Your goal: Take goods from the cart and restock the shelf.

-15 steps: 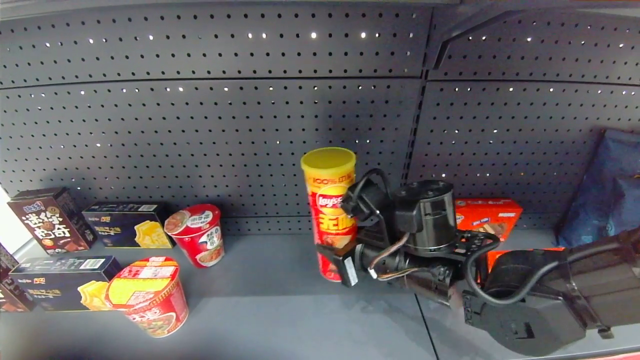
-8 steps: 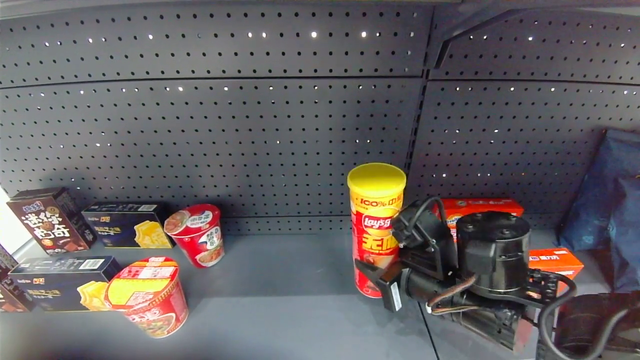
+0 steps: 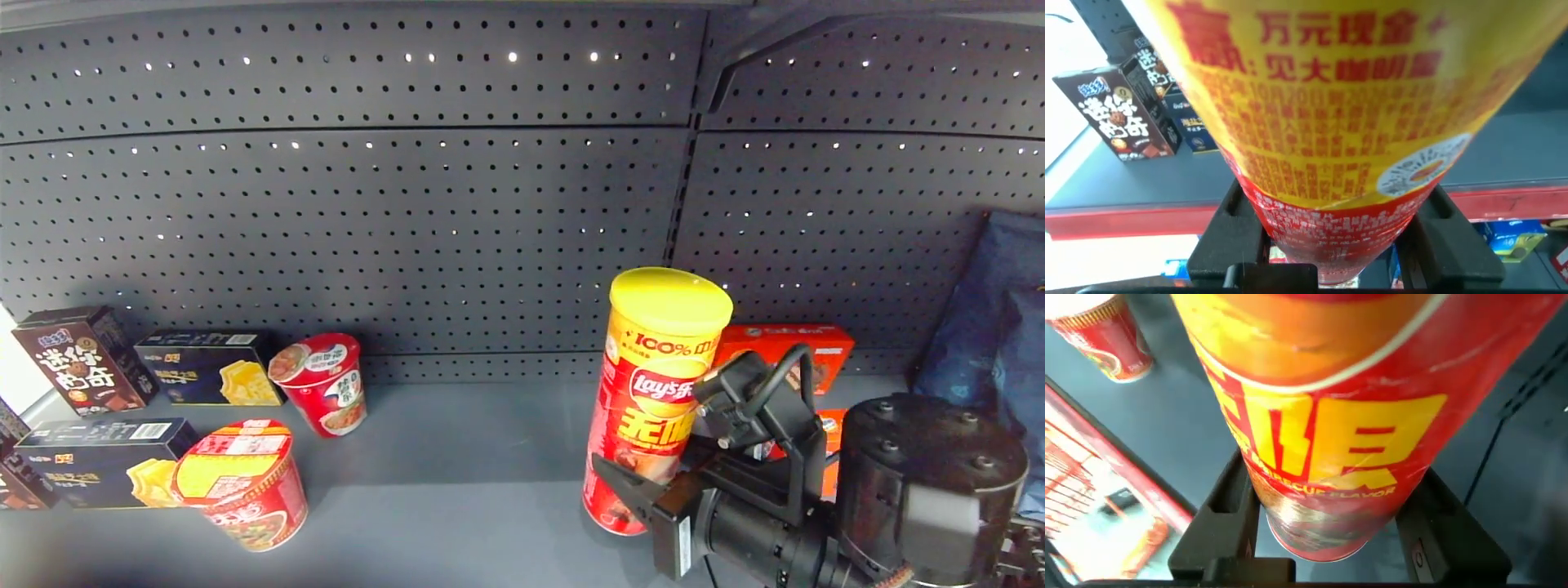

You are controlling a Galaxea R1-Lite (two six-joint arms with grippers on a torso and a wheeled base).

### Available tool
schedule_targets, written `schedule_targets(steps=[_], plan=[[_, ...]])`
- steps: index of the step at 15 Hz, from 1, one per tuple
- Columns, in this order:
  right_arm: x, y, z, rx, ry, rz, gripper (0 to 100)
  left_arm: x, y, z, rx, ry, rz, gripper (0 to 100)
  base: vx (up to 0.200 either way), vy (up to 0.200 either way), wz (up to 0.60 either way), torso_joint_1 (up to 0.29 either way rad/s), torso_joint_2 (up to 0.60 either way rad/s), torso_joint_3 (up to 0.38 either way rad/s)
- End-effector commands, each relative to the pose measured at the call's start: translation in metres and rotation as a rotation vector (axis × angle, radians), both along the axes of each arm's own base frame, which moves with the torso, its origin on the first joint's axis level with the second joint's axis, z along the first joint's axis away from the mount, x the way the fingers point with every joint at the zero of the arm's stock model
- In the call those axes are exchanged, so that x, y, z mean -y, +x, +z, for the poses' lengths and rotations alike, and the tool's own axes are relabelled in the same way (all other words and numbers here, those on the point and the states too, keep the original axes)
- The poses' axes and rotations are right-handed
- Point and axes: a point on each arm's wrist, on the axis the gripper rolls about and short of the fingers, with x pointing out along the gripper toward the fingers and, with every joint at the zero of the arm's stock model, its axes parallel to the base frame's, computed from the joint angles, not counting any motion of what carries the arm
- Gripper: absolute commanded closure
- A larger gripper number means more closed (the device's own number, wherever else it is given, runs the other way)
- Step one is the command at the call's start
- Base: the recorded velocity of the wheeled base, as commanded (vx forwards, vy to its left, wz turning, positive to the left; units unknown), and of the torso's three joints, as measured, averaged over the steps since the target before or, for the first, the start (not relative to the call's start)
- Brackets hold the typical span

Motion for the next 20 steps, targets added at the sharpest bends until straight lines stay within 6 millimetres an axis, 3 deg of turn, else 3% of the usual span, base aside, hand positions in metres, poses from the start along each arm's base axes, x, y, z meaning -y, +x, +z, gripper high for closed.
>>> schedule_targets(steps=[1, 6, 9, 19, 20], plan=[[0.0, -0.003, -0.017, -0.062, -0.017, -0.004, 100, 0.0, 0.001, -0.004, -0.022, -0.002, 0.013, 100, 0.0, 0.0, 0.0, 0.0, 0.0, 0.0], [-0.019, 0.013, -0.048, -0.076, -0.014, -0.02, 100, -0.001, 0.001, -0.008, -0.047, 0.01, 0.036, 100, 0.0, 0.0, 0.0, 0.0, 0.0, 0.0], [-0.02, 0.016, -0.063, -0.088, -0.032, -0.028, 100, -0.001, 0.002, -0.008, -0.051, 0.01, 0.036, 100, 0.0, 0.0, 0.0, 0.0, 0.0, 0.0], [-0.026, 0.021, -0.091, -0.081, -0.038, -0.026, 100, -0.001, 0.004, -0.015, -0.076, 0.007, 0.036, 100, 0.0, 0.0, 0.0, 0.0, 0.0, 0.0], [-0.028, 0.022, -0.09, -0.071, -0.024, -0.024, 0, -0.001, 0.005, -0.015, -0.078, 0.007, 0.036, 100, 0.0, 0.0, 0.0, 0.0, 0.0, 0.0]])
